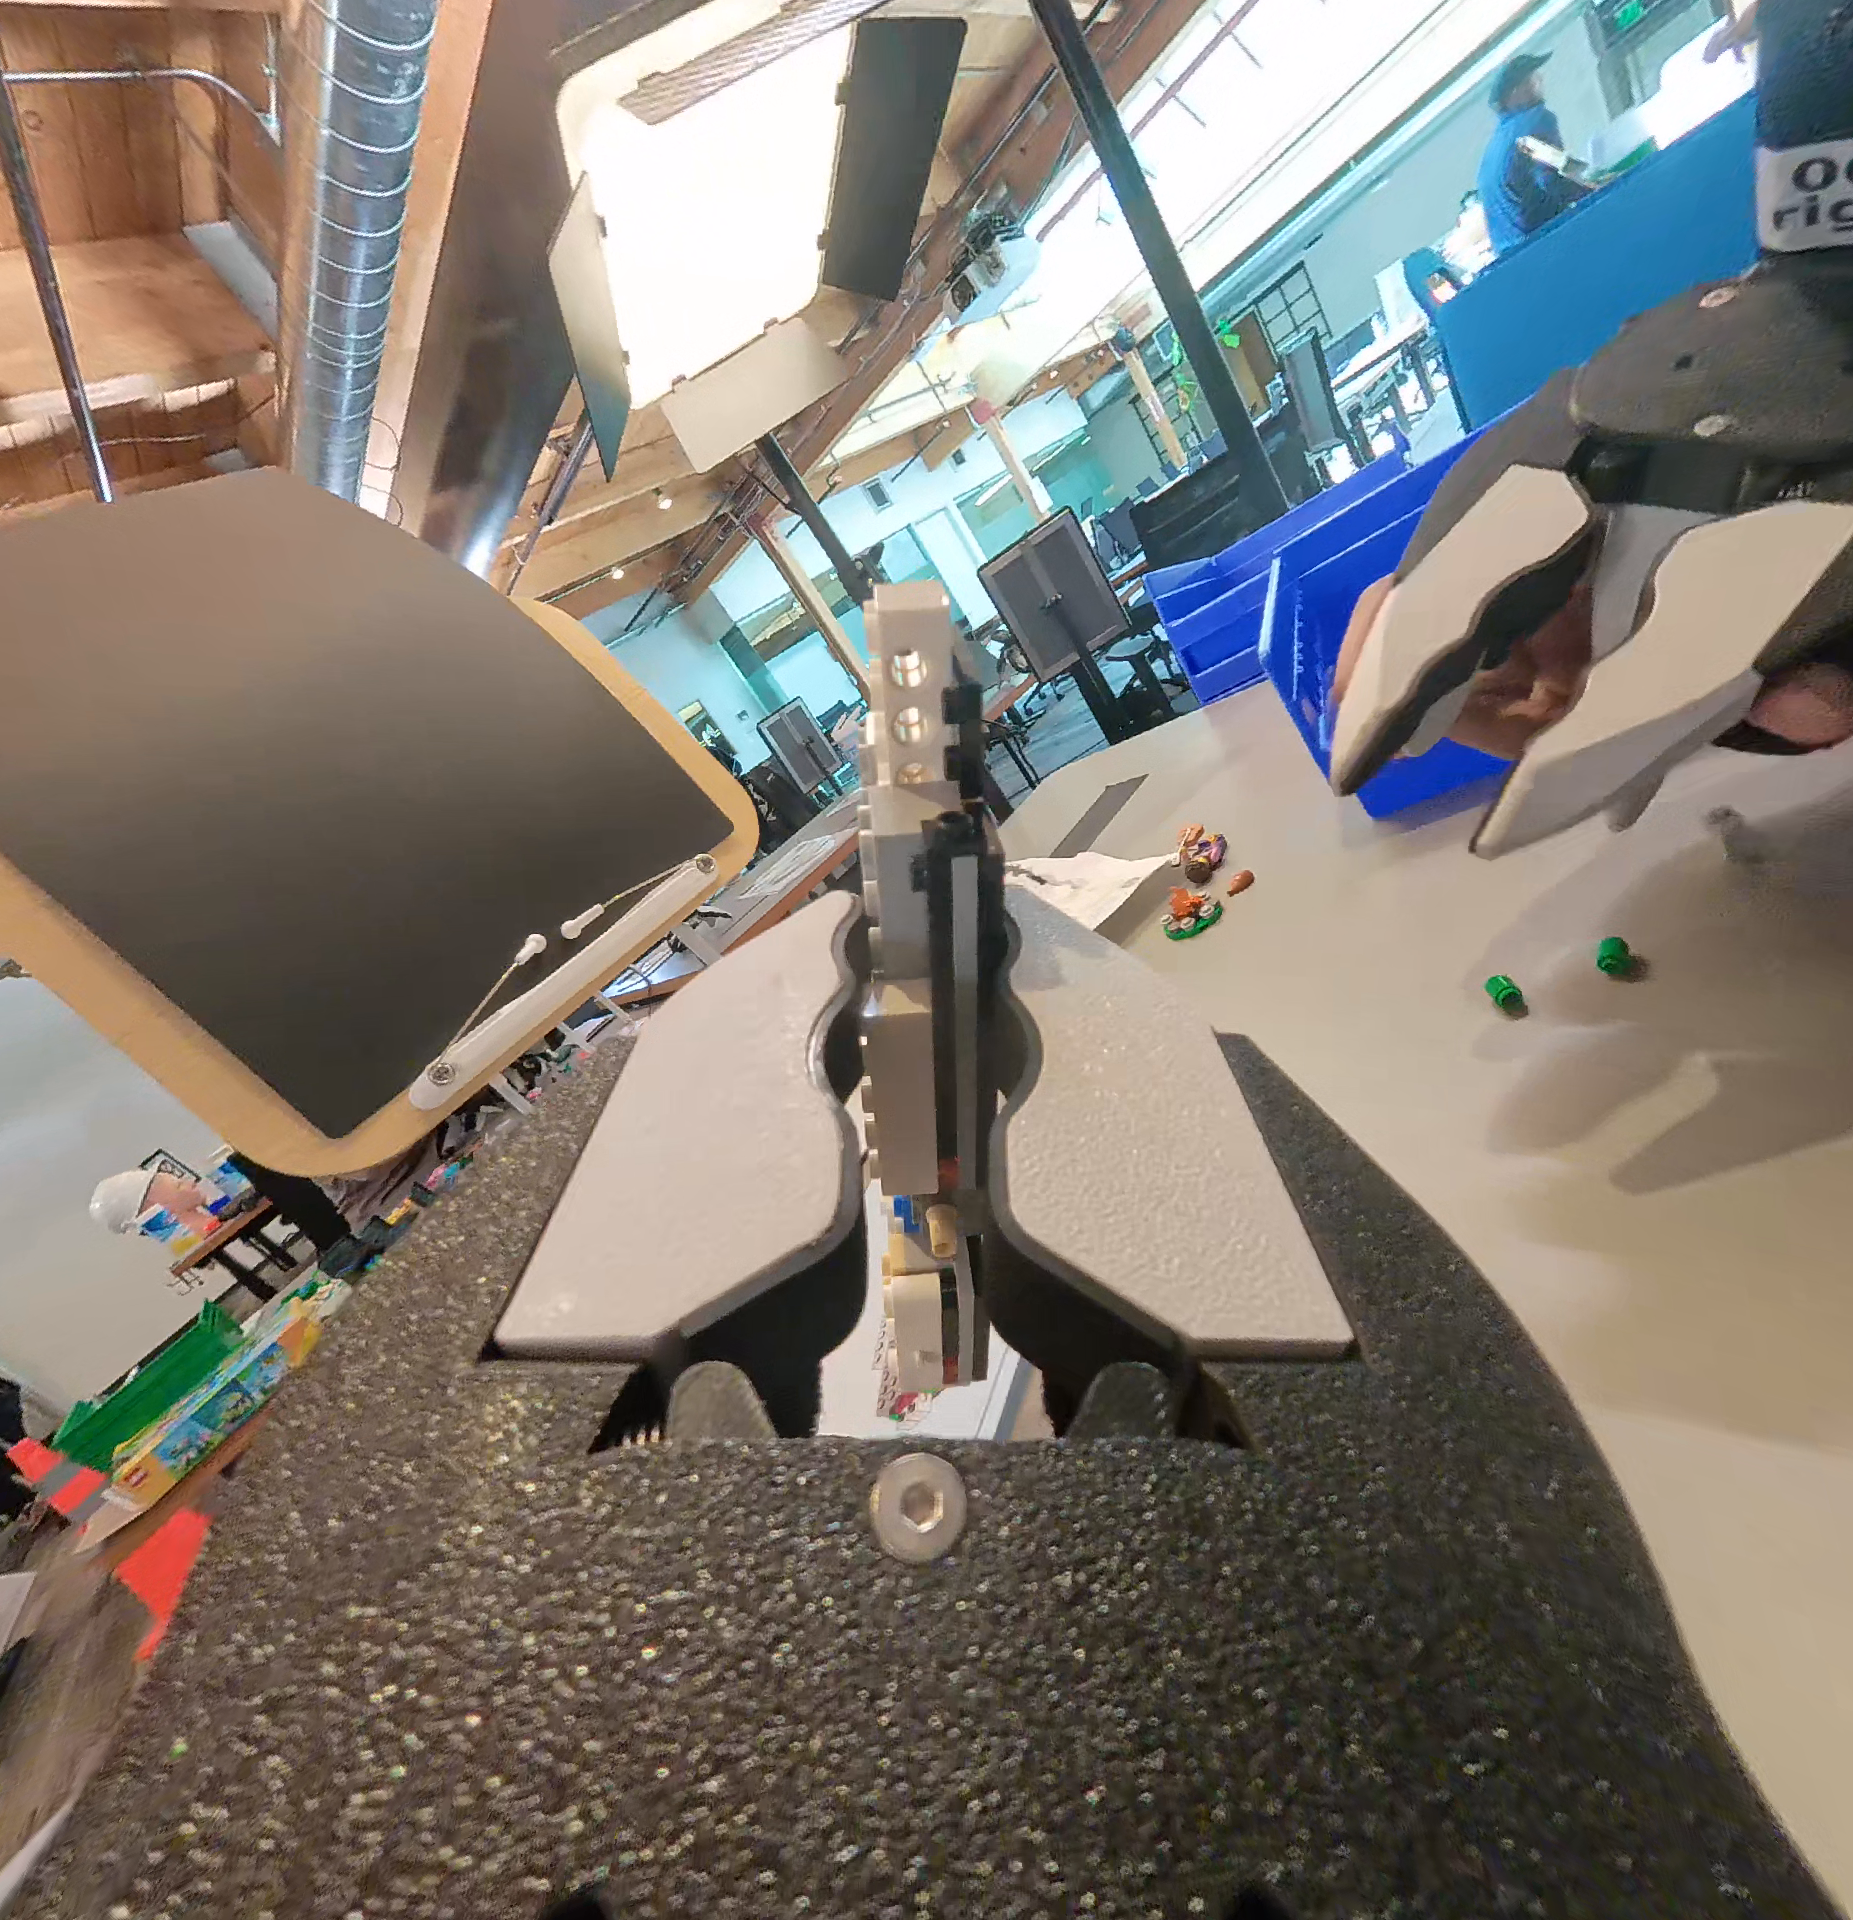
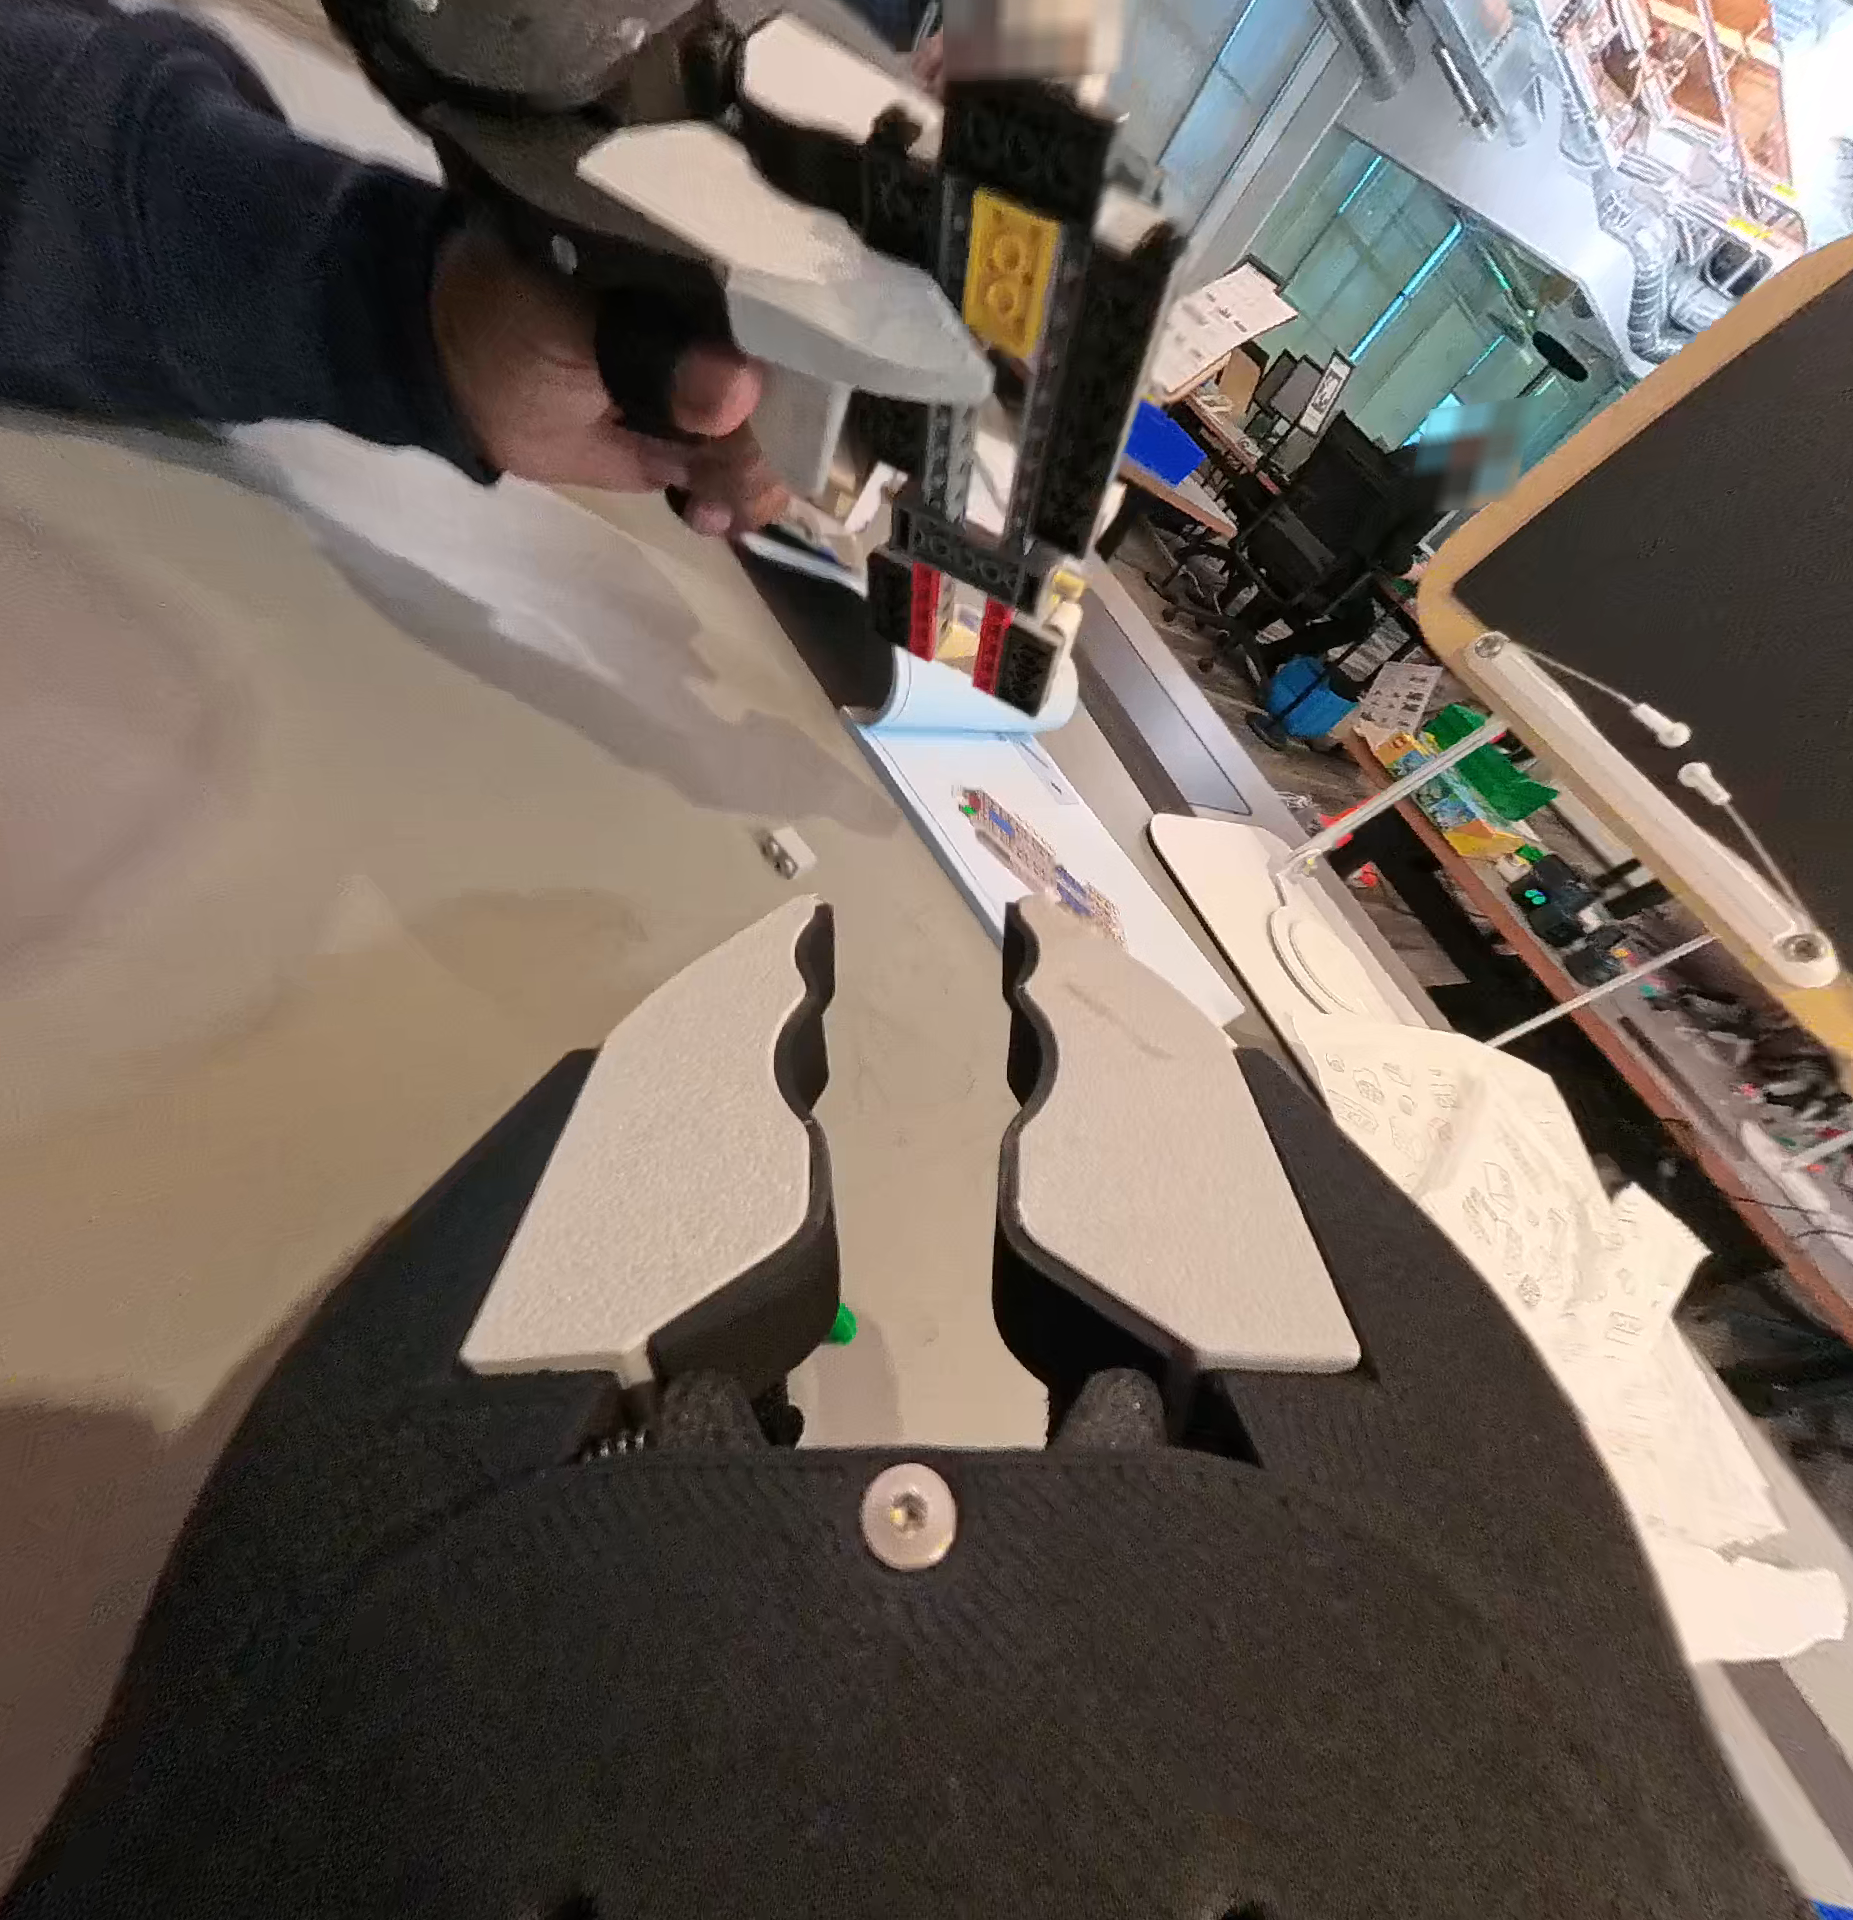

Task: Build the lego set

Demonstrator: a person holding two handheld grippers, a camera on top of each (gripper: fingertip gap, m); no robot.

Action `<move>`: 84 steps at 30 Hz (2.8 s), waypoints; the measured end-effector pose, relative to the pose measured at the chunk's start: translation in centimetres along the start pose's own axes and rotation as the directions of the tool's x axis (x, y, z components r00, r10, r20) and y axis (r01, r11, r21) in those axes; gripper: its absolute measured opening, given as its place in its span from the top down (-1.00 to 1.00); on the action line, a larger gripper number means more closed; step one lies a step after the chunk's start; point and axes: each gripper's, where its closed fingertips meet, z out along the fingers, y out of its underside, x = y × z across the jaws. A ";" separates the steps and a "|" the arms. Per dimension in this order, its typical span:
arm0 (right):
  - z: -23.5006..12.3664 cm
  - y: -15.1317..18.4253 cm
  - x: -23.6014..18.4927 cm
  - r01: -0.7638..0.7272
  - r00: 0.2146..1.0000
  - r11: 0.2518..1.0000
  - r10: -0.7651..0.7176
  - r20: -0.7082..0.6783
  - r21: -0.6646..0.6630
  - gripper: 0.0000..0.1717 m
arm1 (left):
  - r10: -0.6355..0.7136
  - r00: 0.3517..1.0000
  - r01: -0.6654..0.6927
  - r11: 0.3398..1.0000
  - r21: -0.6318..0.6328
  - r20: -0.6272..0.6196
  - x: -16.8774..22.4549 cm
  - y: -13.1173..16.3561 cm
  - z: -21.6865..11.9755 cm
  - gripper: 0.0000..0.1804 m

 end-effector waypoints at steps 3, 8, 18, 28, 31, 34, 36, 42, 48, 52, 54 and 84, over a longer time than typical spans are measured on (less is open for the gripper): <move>-0.5 -1.6 1.8 -0.077 0.996 0.996 0.078 -0.033 0.032 0.64 | -0.017 1.000 0.017 1.000 0.008 -0.011 0.5 -0.1 0.0 0.78; -3.0 -5.2 5.3 -0.167 0.981 0.985 0.169 -0.097 0.036 0.64 | 0.006 0.999 -0.006 1.000 -0.013 -0.049 2.3 0.3 0.0 0.78; -9.5 -3.6 7.3 -0.237 0.964 0.930 0.191 -0.182 -0.279 0.73 | 0.183 0.969 -0.191 0.981 -0.031 -0.164 6.3 0.3 0.6 0.78; -5.3 3.9 -1.8 -0.062 0.994 0.897 0.093 0.051 -0.438 0.62 | 0.400 0.875 -0.425 0.904 -0.036 -0.273 9.3 1.6 -0.3 0.78; -2.3 1.4 -2.1 0.081 0.994 0.946 -0.053 0.097 -0.314 0.60 | 0.445 0.842 -0.475 0.880 -0.028 -0.306 10.2 2.0 -0.3 0.78; -0.2 -0.2 -2.7 0.217 0.970 0.953 -0.186 0.157 -0.211 0.60 | 0.453 0.834 -0.482 0.876 -0.017 -0.314 10.4 1.9 -0.5 0.78; 0.6 -0.8 -3.0 0.286 0.949 0.948 -0.260 0.177 -0.143 0.58 | 0.434 0.844 -0.459 0.888 -0.007 -0.315 10.4 1.6 -0.5 0.78; 1.8 -2.4 -3.8 0.345 0.925 0.938 -0.347 0.154 0.041 0.59 | 0.398 0.855 -0.416 0.909 0.019 -0.333 10.7 1.5 -0.4 0.78; 2.3 -2.8 -5.0 0.374 0.906 0.920 -0.389 0.169 0.116 0.63 | 0.375 0.850 -0.380 0.923 0.062 -0.371 11.6 0.9 -0.4 0.78; 2.6 -2.4 -5.0 0.389 0.903 0.915 -0.401 0.154 0.102 0.76 | 0.358 0.857 -0.363 0.930 0.059 -0.370 11.5 0.9 -0.4 0.78; 2.7 -2.3 -4.8 0.362 0.916 0.928 -0.372 0.152 0.089 0.76 | 0.329 0.878 -0.336 0.941 0.043 -0.348 11.1 0.9 -0.3 0.76; 2.1 -3.6 -3.7 0.037 0.967 0.981 -0.084 0.243 0.191 0.77 | -0.042 0.934 0.051 0.999 0.015 -0.355 9.6 -1.4 -0.6 0.71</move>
